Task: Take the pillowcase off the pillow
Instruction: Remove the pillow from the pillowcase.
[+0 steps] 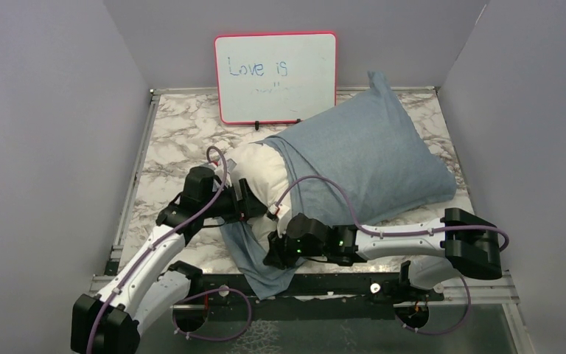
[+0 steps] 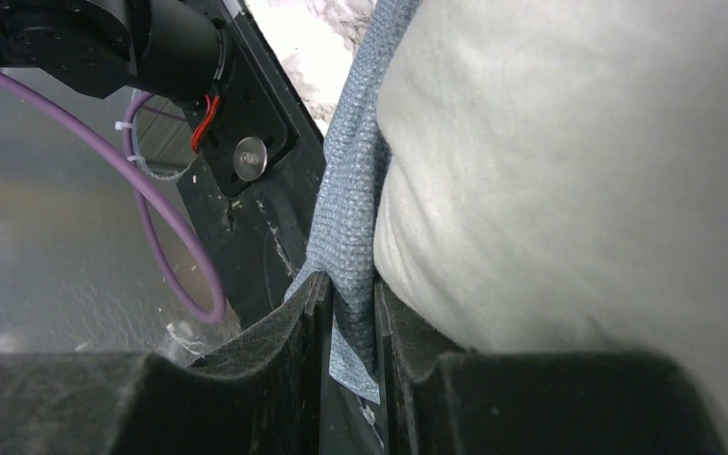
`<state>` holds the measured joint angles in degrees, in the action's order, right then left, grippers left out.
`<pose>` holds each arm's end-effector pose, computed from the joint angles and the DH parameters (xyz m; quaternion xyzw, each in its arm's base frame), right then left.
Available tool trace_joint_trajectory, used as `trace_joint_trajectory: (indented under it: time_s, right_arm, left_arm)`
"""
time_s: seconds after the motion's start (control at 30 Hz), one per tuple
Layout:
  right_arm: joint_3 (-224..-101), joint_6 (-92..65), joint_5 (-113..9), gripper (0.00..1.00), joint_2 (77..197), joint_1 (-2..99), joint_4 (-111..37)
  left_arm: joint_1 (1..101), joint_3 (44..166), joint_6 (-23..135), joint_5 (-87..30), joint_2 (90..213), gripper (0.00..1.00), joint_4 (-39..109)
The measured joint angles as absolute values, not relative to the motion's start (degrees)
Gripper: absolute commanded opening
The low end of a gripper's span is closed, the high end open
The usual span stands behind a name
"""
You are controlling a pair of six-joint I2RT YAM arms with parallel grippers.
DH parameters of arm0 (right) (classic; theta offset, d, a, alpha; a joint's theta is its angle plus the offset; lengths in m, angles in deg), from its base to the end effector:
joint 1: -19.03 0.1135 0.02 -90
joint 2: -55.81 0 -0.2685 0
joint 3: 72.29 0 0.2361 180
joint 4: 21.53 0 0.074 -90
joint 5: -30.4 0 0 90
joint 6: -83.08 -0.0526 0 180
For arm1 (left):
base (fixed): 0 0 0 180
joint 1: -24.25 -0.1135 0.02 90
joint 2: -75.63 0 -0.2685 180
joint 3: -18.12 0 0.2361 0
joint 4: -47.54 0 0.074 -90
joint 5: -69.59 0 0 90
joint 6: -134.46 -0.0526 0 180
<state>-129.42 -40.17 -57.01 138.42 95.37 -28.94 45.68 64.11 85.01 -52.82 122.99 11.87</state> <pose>0.0697 0.2968 0.2095 -0.3325 0.8128 0.4019 0.2593 0.1467 -0.0879 0.2340 -0.0200 0.8683 -0.4346 0.2384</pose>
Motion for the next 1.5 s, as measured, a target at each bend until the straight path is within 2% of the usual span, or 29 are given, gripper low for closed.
trace_joint_trajectory:
  time_s: [0.03, 0.1, 0.17, 0.2, 0.33, 0.7, 1.1, 1.37, 1.5]
  right_arm:
    - [-129.3, -40.2, -57.0, 0.27, 138.4, 95.4, -28.8]
    - [-129.1, -40.3, -56.9, 0.29, 138.4, 95.5, -28.5]
    - [-129.0, -40.3, -56.7, 0.32, 138.4, 95.5, -28.5]
    - [-129.0, -40.3, -56.3, 0.34, 138.4, 95.6, -28.4]
    - [-129.0, -38.3, -53.2, 0.39, 138.2, 95.9, -28.7]
    - [-129.2, -28.3, -54.7, 0.39, 138.4, 100.2, -28.8]
    - [-124.8, -27.6, -59.7, 0.38, 136.1, 101.7, -23.3]
    - [-126.5, -25.1, -58.2, 0.38, 139.7, 102.2, -23.7]
    - [-126.6, -26.5, -62.9, 0.37, 140.4, 103.5, -24.1]
  left_arm:
    - [45.7, 64.1, 84.4, -53.9, 123.9, 0.73, 12.4]
    - [45.9, 64.2, 83.2, -56.1, 126.0, 0.51, 13.9]
    - [47.2, 64.3, 82.1, -57.2, 128.3, 0.12, 15.7]
    - [48.0, 64.5, 81.7, -57.3, 129.2, 0.00, 16.5]
    - [52.3, 65.6, 82.7, -57.0, 133.7, 0.00, 20.3]
    - [53.3, 75.2, 92.2, -52.9, 142.8, 0.00, 18.7]
    - [47.9, 75.6, 100.1, -54.0, 141.8, 0.00, 17.8]
    - [46.6, 77.5, 102.8, -53.8, 141.7, 0.00, 16.5]
    - [46.4, 77.5, 103.5, -53.8, 141.7, 0.00, 16.3]
